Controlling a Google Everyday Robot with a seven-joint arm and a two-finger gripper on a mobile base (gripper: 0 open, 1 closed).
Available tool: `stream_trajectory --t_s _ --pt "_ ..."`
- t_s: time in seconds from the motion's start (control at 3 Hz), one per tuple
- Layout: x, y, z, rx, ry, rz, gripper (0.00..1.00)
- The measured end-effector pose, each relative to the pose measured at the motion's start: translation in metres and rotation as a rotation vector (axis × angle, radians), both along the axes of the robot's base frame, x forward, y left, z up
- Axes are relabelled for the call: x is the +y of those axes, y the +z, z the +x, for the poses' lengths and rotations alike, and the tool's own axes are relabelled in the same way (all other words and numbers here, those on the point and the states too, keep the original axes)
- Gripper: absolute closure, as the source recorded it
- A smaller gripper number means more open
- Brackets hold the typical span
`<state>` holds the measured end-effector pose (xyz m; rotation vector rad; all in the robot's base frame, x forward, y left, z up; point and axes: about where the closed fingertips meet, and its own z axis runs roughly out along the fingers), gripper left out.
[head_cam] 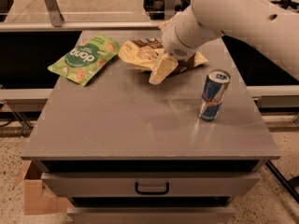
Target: Pick brown chip bag
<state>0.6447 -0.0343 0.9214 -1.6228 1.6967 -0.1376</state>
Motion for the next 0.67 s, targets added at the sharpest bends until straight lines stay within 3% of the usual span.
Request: stream_trajectory --t_s 0.67 --pt "0.0073 -0.0161 0.0012 0.035 0.063 -0.039 0.62"
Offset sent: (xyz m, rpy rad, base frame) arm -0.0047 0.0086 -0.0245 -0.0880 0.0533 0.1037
